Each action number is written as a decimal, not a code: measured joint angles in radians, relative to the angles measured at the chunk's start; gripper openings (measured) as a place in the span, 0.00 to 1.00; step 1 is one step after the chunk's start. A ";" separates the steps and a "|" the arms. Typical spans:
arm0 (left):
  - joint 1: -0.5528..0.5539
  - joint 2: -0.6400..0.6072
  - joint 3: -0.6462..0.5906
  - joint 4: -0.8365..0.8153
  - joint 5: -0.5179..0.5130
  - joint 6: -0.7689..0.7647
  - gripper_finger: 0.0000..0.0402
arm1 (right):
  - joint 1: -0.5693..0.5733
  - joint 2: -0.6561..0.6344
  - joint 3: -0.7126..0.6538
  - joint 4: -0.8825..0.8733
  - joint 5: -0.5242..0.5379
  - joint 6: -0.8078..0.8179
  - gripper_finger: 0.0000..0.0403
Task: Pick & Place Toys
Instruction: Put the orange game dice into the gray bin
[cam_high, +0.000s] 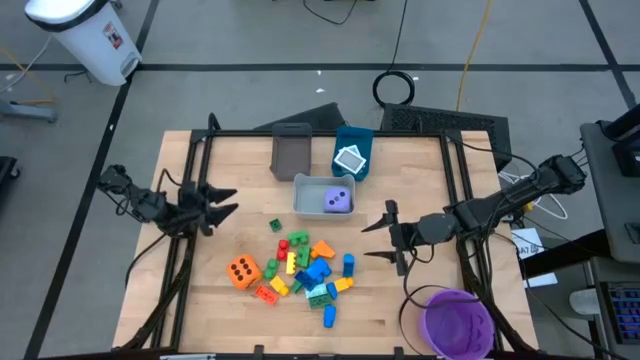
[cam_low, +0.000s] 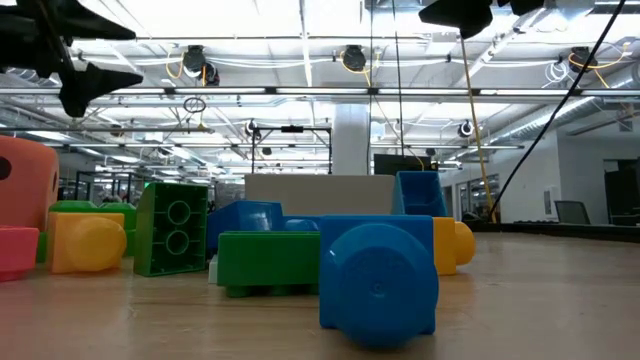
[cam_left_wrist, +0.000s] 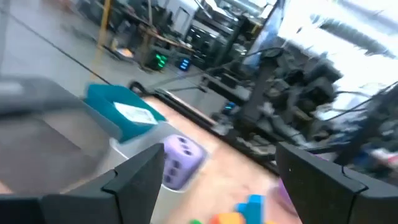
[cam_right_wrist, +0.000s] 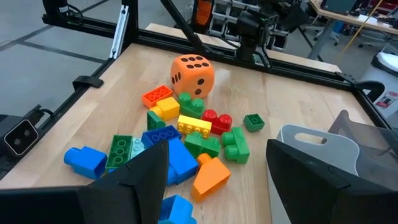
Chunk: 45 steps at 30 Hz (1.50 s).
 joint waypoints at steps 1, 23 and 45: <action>0.000 0.000 0.000 -0.001 0.007 -0.029 0.77 | 0.000 0.000 0.000 0.000 0.000 0.000 0.60; 0.000 0.194 0.016 -0.461 0.676 -0.873 0.77 | 0.000 0.000 0.000 0.001 0.000 0.001 0.60; 0.001 0.771 0.024 -0.120 0.948 -0.838 0.76 | 0.000 0.000 0.000 0.002 0.000 0.002 0.60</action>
